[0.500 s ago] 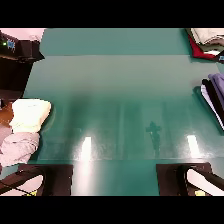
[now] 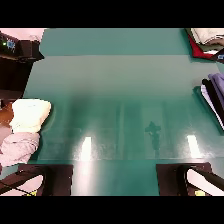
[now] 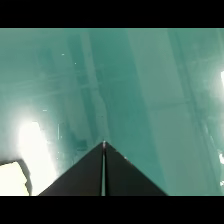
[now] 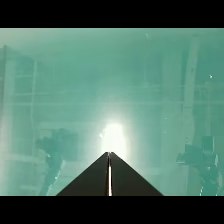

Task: Fold the shirts.

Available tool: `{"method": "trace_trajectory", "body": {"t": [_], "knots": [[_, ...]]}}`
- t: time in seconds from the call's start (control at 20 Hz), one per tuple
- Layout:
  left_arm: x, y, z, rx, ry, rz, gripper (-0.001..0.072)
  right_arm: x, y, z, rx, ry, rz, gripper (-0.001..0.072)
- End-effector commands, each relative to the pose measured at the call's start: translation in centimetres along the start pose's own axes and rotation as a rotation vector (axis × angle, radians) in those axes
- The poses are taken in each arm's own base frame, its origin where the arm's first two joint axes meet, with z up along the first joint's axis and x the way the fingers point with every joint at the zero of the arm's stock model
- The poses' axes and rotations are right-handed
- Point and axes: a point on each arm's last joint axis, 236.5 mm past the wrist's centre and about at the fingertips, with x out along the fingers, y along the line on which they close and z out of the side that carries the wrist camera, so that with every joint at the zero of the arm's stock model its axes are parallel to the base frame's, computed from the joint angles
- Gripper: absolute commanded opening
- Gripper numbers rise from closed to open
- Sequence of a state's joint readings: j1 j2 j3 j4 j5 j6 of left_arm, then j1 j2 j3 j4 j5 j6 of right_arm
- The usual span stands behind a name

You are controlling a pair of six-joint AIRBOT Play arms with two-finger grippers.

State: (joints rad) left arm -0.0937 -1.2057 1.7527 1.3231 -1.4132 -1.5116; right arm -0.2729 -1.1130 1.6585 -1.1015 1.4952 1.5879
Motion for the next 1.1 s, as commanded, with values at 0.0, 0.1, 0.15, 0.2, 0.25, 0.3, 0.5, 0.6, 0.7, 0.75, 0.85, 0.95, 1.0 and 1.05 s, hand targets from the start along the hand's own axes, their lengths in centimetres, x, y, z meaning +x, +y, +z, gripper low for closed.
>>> {"method": "trace_trajectory", "body": {"t": [0.0,0.1,0.15,0.2,0.25,0.3,0.5,0.6,0.7,0.75,0.85,0.95,1.0,1.05], "knots": [[0.0,0.0,0.0,0.000,-0.001,0.001,0.0033,0.0,0.0,0.0,0.000,-0.001,0.000,0.0015],[0.0,0.0,0.3,0.000,-0.010,0.001,0.0032,0.0,0.0,0.0,-0.001,-0.001,0.000,0.0015],[0.0,0.1,0.9,0.000,-0.037,0.002,0.0033,0.0,0.0,0.0,-0.001,-0.001,0.000,0.0014],[0.0,0.1,1.5,0.000,-0.063,0.004,0.0033,0.0,0.0,0.0,-0.001,-0.001,0.000,0.0015],[0.0,0.2,1.5,0.003,-0.062,0.008,0.0033,0.0,0.0,0.0,-0.001,-0.002,0.000,0.0015],[0.2,0.5,0.8,0.028,-0.030,0.019,0.0146,0.0,0.0,0.0,-0.001,-0.003,0.000,0.0015],[3.1,8.5,-8.0,0.020,0.302,0.310,0.0555,0.0,0.0,0.0,-0.001,-0.003,0.000,0.0015],[5.4,11.8,-13.5,0.007,0.458,0.422,0.0555,0.0,0.0,0.1,-0.001,-0.003,0.001,0.0015],[8.1,13.4,-18.6,-0.003,0.560,0.465,0.0555,0.0,0.0,0.0,-0.001,-0.003,0.000,0.0015],[9.1,14.0,-20.7,-0.014,0.586,0.479,0.0555,0.0,0.0,0.0,-0.001,-0.002,0.000,0.0015],[10.6,14.7,-23.9,-0.030,0.620,0.504,0.0555,0.0,0.0,0.0,-0.001,-0.001,0.000,0.0015],[11.7,15.0,-25.6,-0.041,0.620,0.508,0.0556,0.0,0.0,0.0,-0.001,-0.002,0.000,0.0015],[12.1,15.0,-25.9,-0.045,0.614,0.508,0.0556,0.0,0.0,0.0,-0.001,-0.002,0.000,0.0015],[12.3,15.1,-25.9,-0.052,0.605,0.512,0.0556,0.0,0.0,0.0,-0.001,-0.001,0.000,0.0015]]}}
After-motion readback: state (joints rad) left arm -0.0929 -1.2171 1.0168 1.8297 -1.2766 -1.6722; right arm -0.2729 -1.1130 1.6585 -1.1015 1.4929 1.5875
